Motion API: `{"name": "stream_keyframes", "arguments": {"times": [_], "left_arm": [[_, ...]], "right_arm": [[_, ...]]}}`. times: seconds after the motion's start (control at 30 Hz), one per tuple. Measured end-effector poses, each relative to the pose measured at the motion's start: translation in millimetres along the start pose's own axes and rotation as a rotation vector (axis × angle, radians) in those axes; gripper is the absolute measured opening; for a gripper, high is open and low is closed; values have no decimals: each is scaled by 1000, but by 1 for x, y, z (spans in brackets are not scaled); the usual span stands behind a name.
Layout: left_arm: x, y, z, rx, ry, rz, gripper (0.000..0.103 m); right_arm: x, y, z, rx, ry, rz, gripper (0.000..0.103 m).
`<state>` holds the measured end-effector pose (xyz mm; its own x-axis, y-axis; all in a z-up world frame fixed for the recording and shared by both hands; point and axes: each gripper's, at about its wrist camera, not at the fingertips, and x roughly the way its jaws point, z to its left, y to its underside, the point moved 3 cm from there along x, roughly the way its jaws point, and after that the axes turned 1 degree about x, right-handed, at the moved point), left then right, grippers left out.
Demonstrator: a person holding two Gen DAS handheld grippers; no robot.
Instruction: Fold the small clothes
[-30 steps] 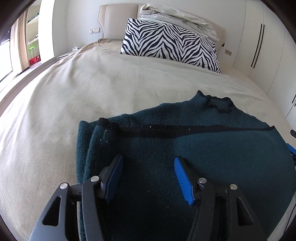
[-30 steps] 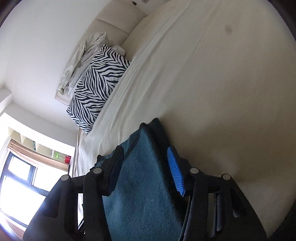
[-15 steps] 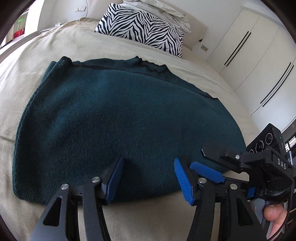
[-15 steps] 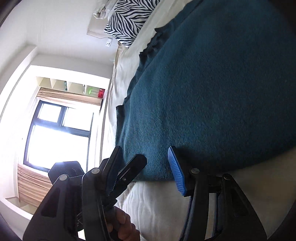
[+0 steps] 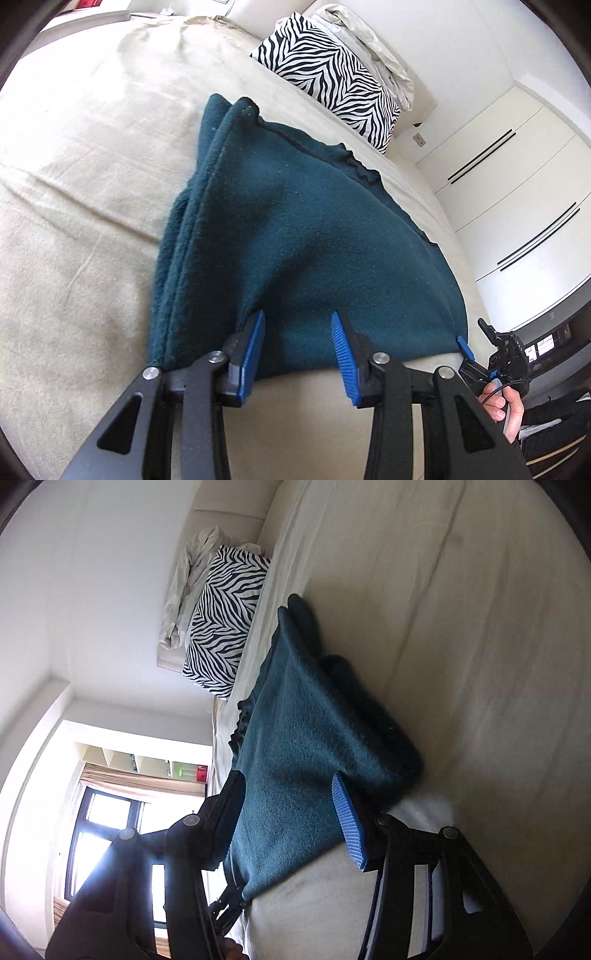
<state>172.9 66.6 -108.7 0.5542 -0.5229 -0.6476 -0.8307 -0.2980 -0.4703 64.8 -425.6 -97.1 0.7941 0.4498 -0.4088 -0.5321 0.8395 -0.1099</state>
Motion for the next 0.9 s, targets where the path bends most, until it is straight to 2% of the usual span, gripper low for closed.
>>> {"name": "stream_keyframes", "arguments": {"times": [0.07,0.13,0.2,0.23,0.3,0.4,0.57,0.73,0.9], "left_arm": [[-12,-1,9,-35,16,-17,41],[-28,-2,16,-51,-26,-48,46],[-47,-5,24,-77,-25,-95,51],[-56,-6,28,-92,-34,-117,61],[-68,-10,35,-110,-62,-146,69],[-72,-14,45,-156,-35,-145,69],[-45,-16,39,-157,-6,-59,69],[-24,-31,43,-216,44,-33,69],[-8,-49,49,-245,90,6,69]], "right_arm": [[-24,-11,-7,9,10,-47,47],[-45,-22,-13,10,50,-96,49],[-70,-27,-22,17,60,-126,49],[-78,-27,-24,26,59,-137,49],[-92,-26,-25,24,64,-151,51],[-99,-17,-14,-3,54,-145,54],[-58,6,32,-94,18,-32,54],[12,40,89,-205,-37,136,54],[71,65,125,-275,-53,275,54]]}}
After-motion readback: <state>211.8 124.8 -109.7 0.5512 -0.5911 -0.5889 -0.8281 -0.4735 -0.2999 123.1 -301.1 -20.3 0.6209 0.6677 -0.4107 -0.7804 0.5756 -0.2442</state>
